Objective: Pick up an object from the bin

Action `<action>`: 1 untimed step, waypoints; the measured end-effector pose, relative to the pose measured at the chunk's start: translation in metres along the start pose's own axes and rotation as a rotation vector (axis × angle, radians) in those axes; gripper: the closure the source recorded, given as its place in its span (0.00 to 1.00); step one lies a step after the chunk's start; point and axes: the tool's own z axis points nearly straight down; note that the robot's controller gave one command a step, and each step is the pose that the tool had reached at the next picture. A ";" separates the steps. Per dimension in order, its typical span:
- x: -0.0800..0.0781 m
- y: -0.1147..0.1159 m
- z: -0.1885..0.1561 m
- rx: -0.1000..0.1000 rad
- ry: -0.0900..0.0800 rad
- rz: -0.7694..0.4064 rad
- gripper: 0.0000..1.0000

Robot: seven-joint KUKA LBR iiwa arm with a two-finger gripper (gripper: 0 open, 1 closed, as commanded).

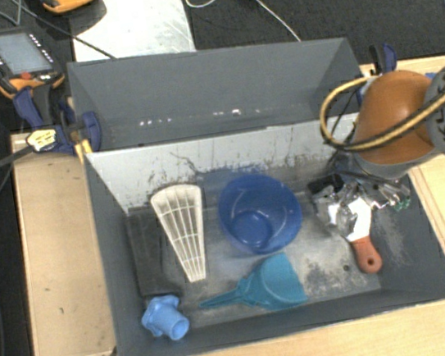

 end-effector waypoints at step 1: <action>0.019 -0.021 -0.005 -0.002 0.002 0.188 1.00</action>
Offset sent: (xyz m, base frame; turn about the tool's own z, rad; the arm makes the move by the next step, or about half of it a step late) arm -0.0815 0.0132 0.3110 -0.1617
